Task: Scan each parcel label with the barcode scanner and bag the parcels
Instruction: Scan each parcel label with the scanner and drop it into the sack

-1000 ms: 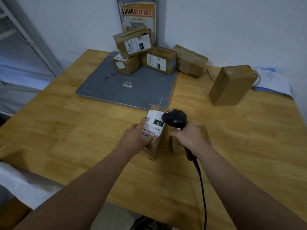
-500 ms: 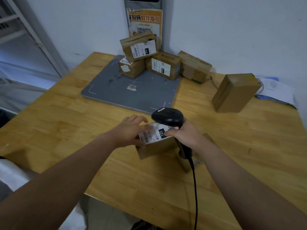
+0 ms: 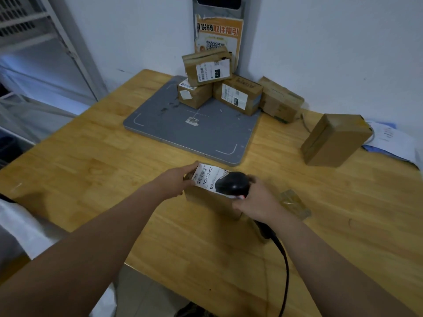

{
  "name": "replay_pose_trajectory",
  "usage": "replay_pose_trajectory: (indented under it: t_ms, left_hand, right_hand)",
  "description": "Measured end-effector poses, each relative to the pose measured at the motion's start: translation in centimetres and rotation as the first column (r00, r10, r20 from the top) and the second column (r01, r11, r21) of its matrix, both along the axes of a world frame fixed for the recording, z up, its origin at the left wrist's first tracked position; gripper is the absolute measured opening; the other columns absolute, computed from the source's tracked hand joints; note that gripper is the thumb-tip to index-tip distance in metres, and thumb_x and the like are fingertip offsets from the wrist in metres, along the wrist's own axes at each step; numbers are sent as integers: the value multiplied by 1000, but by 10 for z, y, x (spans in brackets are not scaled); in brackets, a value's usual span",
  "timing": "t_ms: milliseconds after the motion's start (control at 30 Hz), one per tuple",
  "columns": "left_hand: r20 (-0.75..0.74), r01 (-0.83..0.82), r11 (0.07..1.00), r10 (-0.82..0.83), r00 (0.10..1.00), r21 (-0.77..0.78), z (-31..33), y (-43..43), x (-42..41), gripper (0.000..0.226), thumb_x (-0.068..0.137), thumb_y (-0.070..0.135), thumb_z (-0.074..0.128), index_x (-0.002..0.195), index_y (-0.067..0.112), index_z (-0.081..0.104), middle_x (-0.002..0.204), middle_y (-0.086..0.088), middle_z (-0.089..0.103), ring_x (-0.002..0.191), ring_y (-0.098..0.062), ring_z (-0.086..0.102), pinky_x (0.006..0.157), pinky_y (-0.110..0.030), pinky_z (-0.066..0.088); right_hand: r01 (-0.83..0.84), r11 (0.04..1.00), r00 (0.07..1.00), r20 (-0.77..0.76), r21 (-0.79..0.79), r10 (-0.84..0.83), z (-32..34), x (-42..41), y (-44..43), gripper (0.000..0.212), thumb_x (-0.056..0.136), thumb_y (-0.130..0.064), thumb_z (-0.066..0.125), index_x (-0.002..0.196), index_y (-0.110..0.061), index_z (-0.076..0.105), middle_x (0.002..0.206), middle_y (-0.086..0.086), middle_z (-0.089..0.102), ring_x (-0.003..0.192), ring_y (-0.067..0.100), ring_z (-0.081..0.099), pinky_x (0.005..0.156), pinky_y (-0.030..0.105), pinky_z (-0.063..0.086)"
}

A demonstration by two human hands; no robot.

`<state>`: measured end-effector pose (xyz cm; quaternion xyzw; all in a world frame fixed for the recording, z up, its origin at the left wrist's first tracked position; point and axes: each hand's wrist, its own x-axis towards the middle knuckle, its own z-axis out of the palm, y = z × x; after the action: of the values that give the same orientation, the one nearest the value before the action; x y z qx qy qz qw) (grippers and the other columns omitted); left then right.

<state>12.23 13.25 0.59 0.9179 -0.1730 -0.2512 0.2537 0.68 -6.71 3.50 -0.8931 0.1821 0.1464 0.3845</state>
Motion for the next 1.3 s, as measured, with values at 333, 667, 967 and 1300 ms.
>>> replay_pose_trajectory:
  t_ms: [333, 667, 967, 1300]
  left_hand:
    - [-57, -239, 858, 240, 969, -455, -22, -20, -9, 35, 98, 11, 52, 130, 21, 60, 125, 2, 64, 116, -17, 57, 100, -38, 49]
    - [-125, -253, 832, 220, 967, -494, -23, -22, -1, 34, 97, 12, 55, 130, 18, 60, 116, 1, 65, 106, -13, 59, 83, -23, 54]
    - [-116, -257, 838, 230, 966, -481, -23, -20, -3, 35, 98, 15, 55, 132, 20, 59, 122, -2, 63, 109, -16, 58, 88, -35, 56]
    - [-107, -271, 849, 250, 962, -454, -18, -21, -8, 37, 98, 15, 54, 134, 21, 57, 126, -3, 62, 106, -13, 53, 67, -17, 53]
  right_hand:
    - [82, 997, 992, 102, -11, -80, 15, -18, -10, 25, 82, -30, 69, 69, -11, 58, 58, 2, 55, 58, 17, 56, 55, 29, 42]
    - [219, 973, 965, 135, 66, -226, 1, -21, 5, 26, 83, -23, 67, 79, 3, 64, 67, 21, 64, 58, 27, 61, 59, 40, 54]
    - [205, 977, 968, 137, 63, -212, -3, -23, 8, 22, 85, -23, 66, 77, -2, 63, 68, 19, 65, 57, 24, 61, 58, 36, 53]
    - [204, 977, 965, 157, 61, -211, -3, -29, 11, 25, 85, -20, 66, 63, -11, 56, 55, 7, 56, 50, 19, 54, 53, 31, 47]
